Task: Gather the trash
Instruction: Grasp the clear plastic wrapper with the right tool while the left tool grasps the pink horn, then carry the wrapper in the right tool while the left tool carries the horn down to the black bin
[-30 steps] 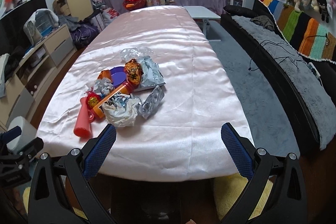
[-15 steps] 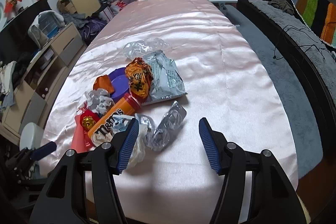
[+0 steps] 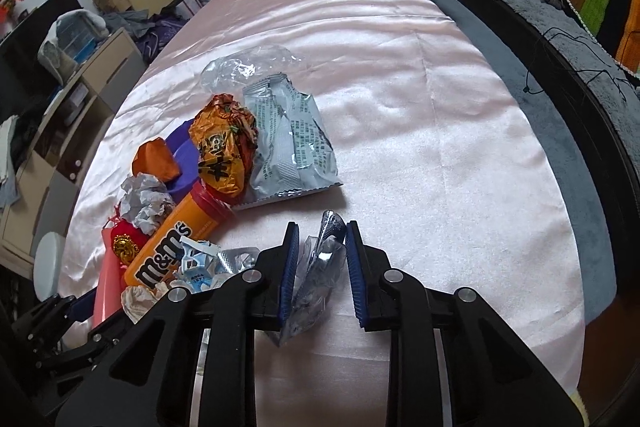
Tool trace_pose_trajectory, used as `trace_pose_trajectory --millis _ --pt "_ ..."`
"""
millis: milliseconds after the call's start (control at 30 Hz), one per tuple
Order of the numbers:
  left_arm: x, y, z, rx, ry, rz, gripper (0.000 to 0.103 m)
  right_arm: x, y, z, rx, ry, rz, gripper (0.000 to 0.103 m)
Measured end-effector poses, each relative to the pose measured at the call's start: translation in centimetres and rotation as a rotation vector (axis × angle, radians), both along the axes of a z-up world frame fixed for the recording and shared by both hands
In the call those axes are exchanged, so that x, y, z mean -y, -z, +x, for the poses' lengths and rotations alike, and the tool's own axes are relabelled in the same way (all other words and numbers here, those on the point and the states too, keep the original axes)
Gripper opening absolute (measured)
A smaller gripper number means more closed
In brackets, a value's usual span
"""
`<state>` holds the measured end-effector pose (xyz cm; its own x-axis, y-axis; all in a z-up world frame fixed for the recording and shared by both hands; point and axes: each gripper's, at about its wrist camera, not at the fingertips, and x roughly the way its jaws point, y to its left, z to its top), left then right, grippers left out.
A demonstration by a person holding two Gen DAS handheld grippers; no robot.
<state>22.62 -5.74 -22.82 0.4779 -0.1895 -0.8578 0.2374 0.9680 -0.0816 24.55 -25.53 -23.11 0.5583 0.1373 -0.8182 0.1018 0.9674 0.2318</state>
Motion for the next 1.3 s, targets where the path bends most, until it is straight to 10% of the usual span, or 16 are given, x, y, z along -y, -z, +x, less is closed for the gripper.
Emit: trace_pose_trajectory --millis 867,1300 --pt "-2.0 -6.1 -8.0 0.12 0.021 -0.023 0.031 -0.4 -6.5 -8.8 0.12 -0.02 -0.062 0.022" --pt "-1.5 -3.8 -14.1 0.046 0.089 -0.088 0.031 -2.2 -3.3 -15.7 0.061 -0.09 -0.063 0.022"
